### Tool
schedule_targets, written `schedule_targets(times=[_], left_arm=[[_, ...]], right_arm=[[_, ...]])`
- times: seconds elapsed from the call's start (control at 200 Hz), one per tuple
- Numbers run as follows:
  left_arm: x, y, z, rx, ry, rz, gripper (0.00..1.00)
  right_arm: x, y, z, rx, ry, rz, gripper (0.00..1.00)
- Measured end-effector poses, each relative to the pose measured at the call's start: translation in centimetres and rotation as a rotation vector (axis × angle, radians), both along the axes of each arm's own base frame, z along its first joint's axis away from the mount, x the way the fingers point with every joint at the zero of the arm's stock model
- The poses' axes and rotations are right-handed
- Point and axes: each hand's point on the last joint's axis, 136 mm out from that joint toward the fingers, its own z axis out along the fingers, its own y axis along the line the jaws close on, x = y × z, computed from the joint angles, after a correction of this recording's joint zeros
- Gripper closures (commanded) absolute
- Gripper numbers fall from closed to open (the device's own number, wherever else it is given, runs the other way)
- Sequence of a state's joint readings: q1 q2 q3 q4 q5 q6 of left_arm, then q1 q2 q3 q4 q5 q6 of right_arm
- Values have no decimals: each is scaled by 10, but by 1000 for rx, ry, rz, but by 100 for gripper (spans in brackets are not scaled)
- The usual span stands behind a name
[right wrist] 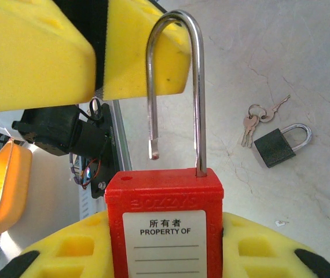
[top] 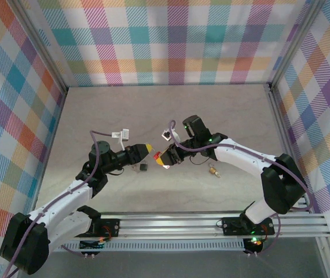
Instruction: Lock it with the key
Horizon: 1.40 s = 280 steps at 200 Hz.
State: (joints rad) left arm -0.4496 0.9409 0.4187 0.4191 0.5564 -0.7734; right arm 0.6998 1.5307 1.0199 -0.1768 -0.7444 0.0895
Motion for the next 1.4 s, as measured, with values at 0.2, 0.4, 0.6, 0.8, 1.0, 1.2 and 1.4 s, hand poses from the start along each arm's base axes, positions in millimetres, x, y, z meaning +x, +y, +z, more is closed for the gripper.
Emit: schedule_targets(times=[0.2,0.4,0.6,0.8,1.0,1.2,1.4], left_arm=[[-2,1,0,7,-7,-1,73],[-3,2,-4,22,0,-3,84],[-2,4,-12,44,24,11,100],[-3,5,-19,65,62,16,100],[-3,7,-25,83,91,27,100],[-1,9,-26,91,96,45,100],[1,10,-26,93,93,56,100]], right_arm=[[0,0,0,0,0,0,100],[0,0,0,-2,-1,-2,100],[1,0,-3,-18,-12,-11,100],[0,3,-14,-79,-65,-28,100],[2,6,-22,-140,-138,-57,100],[8,7,-23,-159,-177,-89,100],[9,7,-19,-165,-196,-112,100]])
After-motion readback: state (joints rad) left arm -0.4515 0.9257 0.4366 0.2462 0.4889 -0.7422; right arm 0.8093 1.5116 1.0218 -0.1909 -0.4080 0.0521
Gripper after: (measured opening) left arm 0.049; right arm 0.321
